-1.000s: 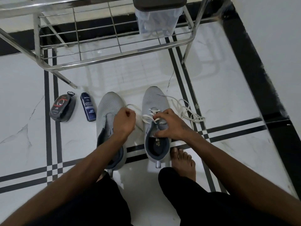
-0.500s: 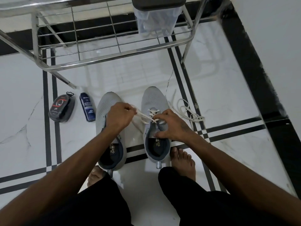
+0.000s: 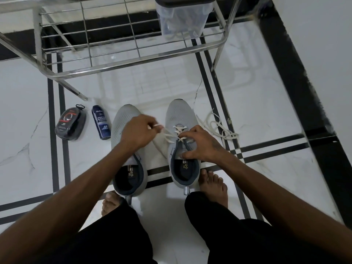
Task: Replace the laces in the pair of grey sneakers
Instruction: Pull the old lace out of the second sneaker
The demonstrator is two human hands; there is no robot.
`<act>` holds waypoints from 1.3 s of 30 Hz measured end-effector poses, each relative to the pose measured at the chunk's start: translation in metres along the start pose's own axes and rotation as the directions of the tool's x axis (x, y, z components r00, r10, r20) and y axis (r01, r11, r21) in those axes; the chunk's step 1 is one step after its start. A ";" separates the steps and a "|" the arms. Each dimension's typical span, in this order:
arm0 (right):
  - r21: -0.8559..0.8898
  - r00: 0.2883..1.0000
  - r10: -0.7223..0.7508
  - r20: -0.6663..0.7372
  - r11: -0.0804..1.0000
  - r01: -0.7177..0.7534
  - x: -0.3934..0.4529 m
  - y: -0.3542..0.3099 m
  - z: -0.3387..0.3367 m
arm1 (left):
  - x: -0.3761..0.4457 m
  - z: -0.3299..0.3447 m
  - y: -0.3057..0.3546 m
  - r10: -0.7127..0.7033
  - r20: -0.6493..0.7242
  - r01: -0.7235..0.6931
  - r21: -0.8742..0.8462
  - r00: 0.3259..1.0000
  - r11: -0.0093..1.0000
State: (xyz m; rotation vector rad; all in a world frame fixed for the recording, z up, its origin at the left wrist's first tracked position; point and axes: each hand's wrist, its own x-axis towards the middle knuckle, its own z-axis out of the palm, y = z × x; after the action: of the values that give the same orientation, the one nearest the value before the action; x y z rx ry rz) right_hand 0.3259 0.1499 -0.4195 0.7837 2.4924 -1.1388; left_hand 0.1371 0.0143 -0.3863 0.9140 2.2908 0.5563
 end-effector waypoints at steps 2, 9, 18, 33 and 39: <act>-0.011 1.000 -0.010 0.005 1.000 0.010 -0.001 -0.003 0.001 | -0.003 -0.005 -0.014 -0.150 0.118 0.174 -0.230 0.982 0.958; -0.079 0.999 -0.032 0.031 0.996 0.034 0.003 -0.007 0.001 | -0.011 0.015 0.028 0.301 0.086 -0.313 0.285 0.950 0.906; -0.040 0.999 -0.012 0.034 0.999 0.014 0.000 -0.003 -0.001 | -0.004 -0.002 0.006 0.207 0.053 -0.208 0.458 0.977 0.864; -0.138 0.999 -0.008 0.031 0.990 0.012 0.000 -0.010 -0.003 | -0.001 0.022 0.045 0.116 0.263 -0.238 0.498 0.958 0.834; -0.081 1.000 -0.009 0.021 0.997 0.011 -0.004 -0.011 -0.003 | 0.002 -0.033 -0.003 -0.041 0.080 -0.020 0.636 0.996 0.772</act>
State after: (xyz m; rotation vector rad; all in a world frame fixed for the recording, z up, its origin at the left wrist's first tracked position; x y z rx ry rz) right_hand 0.3223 0.1447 -0.4095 0.7339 2.5108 -1.0365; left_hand 0.1128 0.0089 -0.3646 1.1989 2.4267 -0.3113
